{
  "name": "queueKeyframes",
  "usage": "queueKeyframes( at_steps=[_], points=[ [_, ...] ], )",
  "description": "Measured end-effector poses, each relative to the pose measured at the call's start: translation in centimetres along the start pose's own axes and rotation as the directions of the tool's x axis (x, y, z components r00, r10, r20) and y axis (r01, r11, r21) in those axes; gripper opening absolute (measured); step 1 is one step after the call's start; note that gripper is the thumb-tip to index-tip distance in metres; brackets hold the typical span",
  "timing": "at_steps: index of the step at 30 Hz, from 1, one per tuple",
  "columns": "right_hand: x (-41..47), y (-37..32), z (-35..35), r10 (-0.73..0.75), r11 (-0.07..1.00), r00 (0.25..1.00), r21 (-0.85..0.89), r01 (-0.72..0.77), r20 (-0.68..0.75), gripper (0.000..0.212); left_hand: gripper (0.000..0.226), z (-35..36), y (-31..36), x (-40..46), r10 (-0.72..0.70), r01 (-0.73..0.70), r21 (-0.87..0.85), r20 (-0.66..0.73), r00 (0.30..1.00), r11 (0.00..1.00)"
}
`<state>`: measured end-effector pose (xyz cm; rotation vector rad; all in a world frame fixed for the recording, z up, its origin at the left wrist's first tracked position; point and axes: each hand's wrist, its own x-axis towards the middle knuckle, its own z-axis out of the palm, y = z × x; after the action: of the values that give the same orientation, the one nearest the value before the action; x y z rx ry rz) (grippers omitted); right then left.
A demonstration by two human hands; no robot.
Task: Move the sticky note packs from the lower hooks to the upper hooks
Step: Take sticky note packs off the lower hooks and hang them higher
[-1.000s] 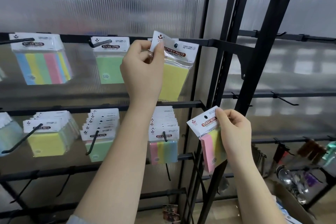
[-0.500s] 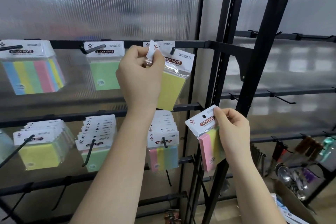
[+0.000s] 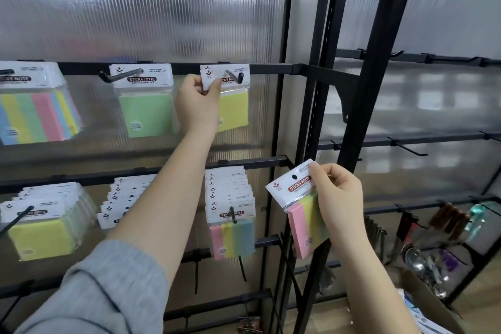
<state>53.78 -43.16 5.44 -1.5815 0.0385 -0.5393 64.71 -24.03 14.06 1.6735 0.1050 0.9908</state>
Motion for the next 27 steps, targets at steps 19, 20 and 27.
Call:
queueKeyframes(
  at_steps=[19,20,27],
  points=[
    [-0.9,-0.1,-0.5,-0.07,0.994,0.995,-0.079,0.076,0.078,0.03,0.02,-1.5,-0.1,-1.4,-0.23,0.21,0.403,0.002,0.973,0.891],
    [-1.0,-0.1,-0.5,-0.07,0.994,0.994,-0.08,0.077,0.085,0.03,0.021,-2.2,-0.1,-1.9,-0.235,0.211,0.422,0.005,0.972,0.882],
    [-2.0,0.0,0.5,-0.04,0.999,0.991,-0.018,0.043,0.129,0.024,0.022,-9.8,-1.8,-6.9,-0.252,0.247,0.396,-0.041,0.967,0.884]
  ],
)
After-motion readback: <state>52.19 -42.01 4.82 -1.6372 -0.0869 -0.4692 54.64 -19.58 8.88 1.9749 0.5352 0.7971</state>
